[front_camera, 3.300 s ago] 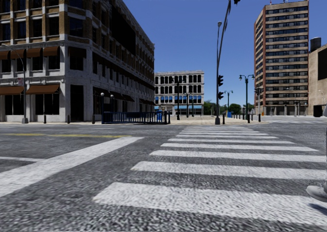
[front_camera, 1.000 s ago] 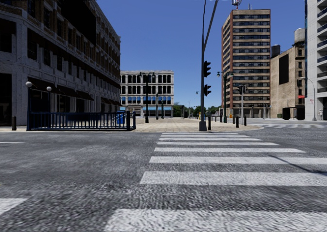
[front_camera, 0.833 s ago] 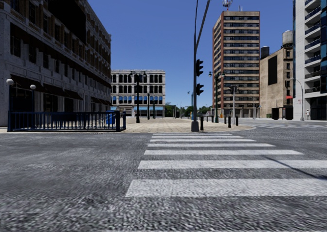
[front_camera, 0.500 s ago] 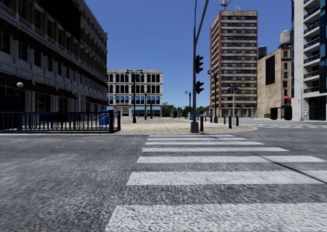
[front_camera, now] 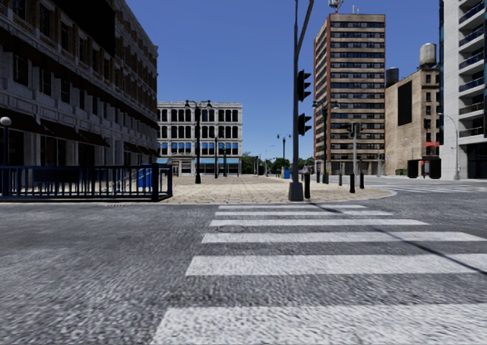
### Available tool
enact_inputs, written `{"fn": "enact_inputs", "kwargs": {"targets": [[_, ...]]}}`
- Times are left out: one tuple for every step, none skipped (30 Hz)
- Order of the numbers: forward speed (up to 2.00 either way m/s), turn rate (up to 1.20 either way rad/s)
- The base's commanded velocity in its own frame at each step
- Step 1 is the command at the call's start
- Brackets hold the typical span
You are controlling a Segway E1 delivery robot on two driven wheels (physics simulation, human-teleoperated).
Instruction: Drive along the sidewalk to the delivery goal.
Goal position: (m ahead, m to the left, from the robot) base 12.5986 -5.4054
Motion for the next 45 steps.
{"fn": "enact_inputs", "kwargs": {"targets": [[2.00,-0.09],[2.00,-0.13],[2.00,-0.18],[2.00,-0.18],[2.00,-0.20],[2.00,-0.20],[2.00,-0.20],[2.00,-0.20],[2.00,-0.20],[2.00,-0.09],[2.00,-0.09],[2.00,0.00],[2.00,0.00],[2.00,0.00],[2.00,0.00],[2.00,0.00],[2.00,0.00],[2.00,0.00],[2.00,0.00],[2.00,0.00],[2.00,0.00],[2.00,0.00],[2.00,0.00],[2.00,0.00],[2.00,0.00],[2.00,0.00],[2.00,0.00],[2.00,0.00],[2.00,0.00],[2.00,0.00],[2.00,0.00],[2.00,0.00],[2.00,0.00],[2.00,0.00],[2.00,0.00],[2.00,0.00],[2.00,0.00],[2.00,0.00],[2.00,0.00],[2.00,0.00],[2.00,0.00],[2.00,0.00],[2.00,0.00],[2.00,0.00],[2.00,0.00]]}}
